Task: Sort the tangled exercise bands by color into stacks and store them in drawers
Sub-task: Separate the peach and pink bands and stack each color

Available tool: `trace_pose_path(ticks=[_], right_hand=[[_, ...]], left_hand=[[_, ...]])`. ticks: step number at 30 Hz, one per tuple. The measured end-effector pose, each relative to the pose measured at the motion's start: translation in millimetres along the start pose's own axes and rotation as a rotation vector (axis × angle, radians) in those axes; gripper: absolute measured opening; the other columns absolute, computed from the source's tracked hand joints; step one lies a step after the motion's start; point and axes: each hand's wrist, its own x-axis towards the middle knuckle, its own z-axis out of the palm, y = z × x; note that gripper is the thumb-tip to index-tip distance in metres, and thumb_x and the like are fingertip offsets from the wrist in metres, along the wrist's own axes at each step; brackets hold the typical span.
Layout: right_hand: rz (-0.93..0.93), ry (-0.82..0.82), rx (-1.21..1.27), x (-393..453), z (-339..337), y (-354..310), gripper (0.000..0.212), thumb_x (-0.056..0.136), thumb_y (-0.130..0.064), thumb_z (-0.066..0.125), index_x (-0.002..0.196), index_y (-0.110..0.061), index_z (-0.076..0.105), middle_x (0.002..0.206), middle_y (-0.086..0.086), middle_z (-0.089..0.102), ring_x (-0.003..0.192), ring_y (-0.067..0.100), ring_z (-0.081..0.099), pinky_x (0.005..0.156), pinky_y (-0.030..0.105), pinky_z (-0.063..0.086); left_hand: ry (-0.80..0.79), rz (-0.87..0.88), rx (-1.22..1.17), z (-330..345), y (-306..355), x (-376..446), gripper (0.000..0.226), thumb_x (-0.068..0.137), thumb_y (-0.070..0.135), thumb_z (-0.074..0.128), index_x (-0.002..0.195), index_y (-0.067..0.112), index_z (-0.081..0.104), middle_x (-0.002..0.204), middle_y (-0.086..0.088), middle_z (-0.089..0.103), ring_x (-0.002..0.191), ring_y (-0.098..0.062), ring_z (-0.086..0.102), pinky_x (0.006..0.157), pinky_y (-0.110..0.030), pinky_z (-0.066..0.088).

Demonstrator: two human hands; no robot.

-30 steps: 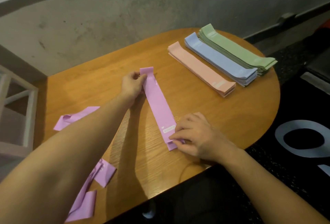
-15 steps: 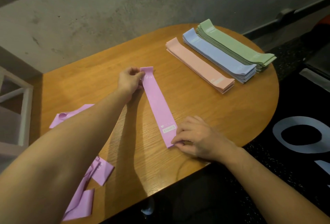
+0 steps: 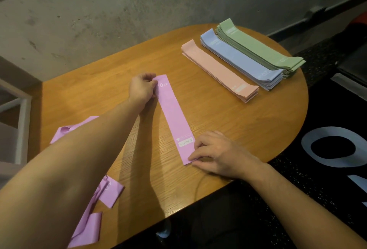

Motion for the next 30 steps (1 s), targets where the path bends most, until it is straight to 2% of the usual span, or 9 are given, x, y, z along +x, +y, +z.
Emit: trace_pose_path(ticks=[4, 7, 10, 14, 18, 20, 25, 27, 30], right_hand=[[0.053, -0.04, 0.051, 1, -1, -2, 0.023, 0.088, -0.041, 0.064, 0.102, -0.027, 0.077, 0.095, -0.011, 0.058, 0.092, 0.0, 0.053, 0.083, 0.021, 0.035], [0.13, -0.053, 0.128, 1, -5, -3, 0.022, 0.086, -0.039, 0.072, 0.105, -0.03, 0.076, 0.101, -0.016, 0.056, 0.095, -0.007, 0.046, 0.085, 0.013, 0.031], [0.251, -0.009, 0.312, 4, -10, -8, 0.03, 0.082, -0.032, 0.08, 0.111, -0.026, 0.074, 0.103, -0.018, 0.054, 0.089, 0.002, 0.053, 0.079, 0.012, 0.04], [0.295, 0.132, 0.443, 8, -11, -12, 0.027, 0.081, -0.032, 0.078, 0.106, -0.022, 0.074, 0.093, -0.016, 0.054, 0.068, 0.014, 0.052, 0.068, 0.023, 0.046], [0.351, 0.143, 0.441, 16, -13, -23, 0.017, 0.086, -0.025, 0.077, 0.103, -0.024, 0.075, 0.092, -0.001, 0.061, 0.066, 0.013, 0.053, 0.067, 0.02, 0.043], [0.369, 0.119, 0.437, 22, -15, -33, 0.013, 0.089, -0.024, 0.075, 0.102, -0.025, 0.075, 0.093, -0.004, 0.062, 0.069, 0.018, 0.054, 0.066, 0.022, 0.045], [0.371, 0.112, 0.479, 40, -9, -64, 0.013, 0.093, -0.018, 0.069, 0.104, -0.019, 0.075, 0.095, -0.005, 0.065, 0.074, 0.012, 0.056, 0.066, 0.017, 0.046], [0.368, 0.099, 0.487, 48, -2, -76, 0.013, 0.094, -0.016, 0.069, 0.105, -0.017, 0.074, 0.095, 0.003, 0.065, 0.072, 0.016, 0.056, 0.064, 0.017, 0.046], [0.358, 0.068, 0.469, 61, 13, -90, 0.015, 0.093, -0.014, 0.069, 0.106, -0.017, 0.075, 0.095, 0.005, 0.065, 0.075, 0.018, 0.054, 0.068, 0.014, 0.044]], left_hand=[[0.002, -0.005, 0.045, 0, -1, 3, 0.024, 0.098, 0.017, 0.063, 0.121, 0.016, 0.068, 0.099, -0.001, 0.069, 0.036, -0.001, 0.051, 0.047, -0.019, 0.047], [0.003, -0.018, 0.021, -1, 0, 3, 0.026, 0.098, 0.014, 0.062, 0.123, 0.013, 0.067, 0.096, -0.003, 0.069, 0.04, -0.002, 0.054, 0.053, -0.022, 0.052], [-0.017, -0.022, -0.046, -6, 3, -4, 0.031, 0.097, 0.012, 0.063, 0.127, 0.01, 0.064, 0.095, -0.006, 0.068, 0.056, -0.006, 0.06, 0.053, -0.018, 0.054], [-0.005, -0.007, -0.048, -19, 4, -24, 0.027, 0.099, 0.025, 0.063, 0.126, 0.023, 0.062, 0.079, -0.003, 0.068, 0.055, -0.009, 0.059, 0.052, -0.021, 0.052], [-0.02, 0.058, -0.062, -42, -9, -50, 0.023, 0.098, 0.033, 0.061, 0.118, 0.023, 0.067, 0.07, -0.002, 0.065, 0.057, -0.012, 0.058, 0.056, -0.026, 0.047], [-0.027, 0.125, -0.044, -59, -19, -67, 0.018, 0.099, 0.029, 0.06, 0.113, 0.022, 0.069, 0.075, 0.002, 0.065, 0.059, -0.012, 0.058, 0.059, -0.027, 0.047], [0.041, 0.335, 0.093, -99, -40, -117, 0.014, 0.099, 0.015, 0.058, 0.101, 0.026, 0.067, 0.085, 0.017, 0.06, 0.057, 0.007, 0.052, 0.055, -0.015, 0.037], [0.056, 0.366, 0.117, -114, -55, -136, 0.017, 0.098, 0.012, 0.058, 0.099, 0.028, 0.066, 0.086, 0.02, 0.059, 0.063, 0.007, 0.053, 0.062, -0.019, 0.042], [0.05, 0.469, 0.192, -140, -85, -159, 0.022, 0.093, 0.008, 0.06, 0.1, 0.029, 0.066, 0.096, 0.02, 0.061, 0.091, 0.002, 0.055, 0.086, -0.026, 0.044]])
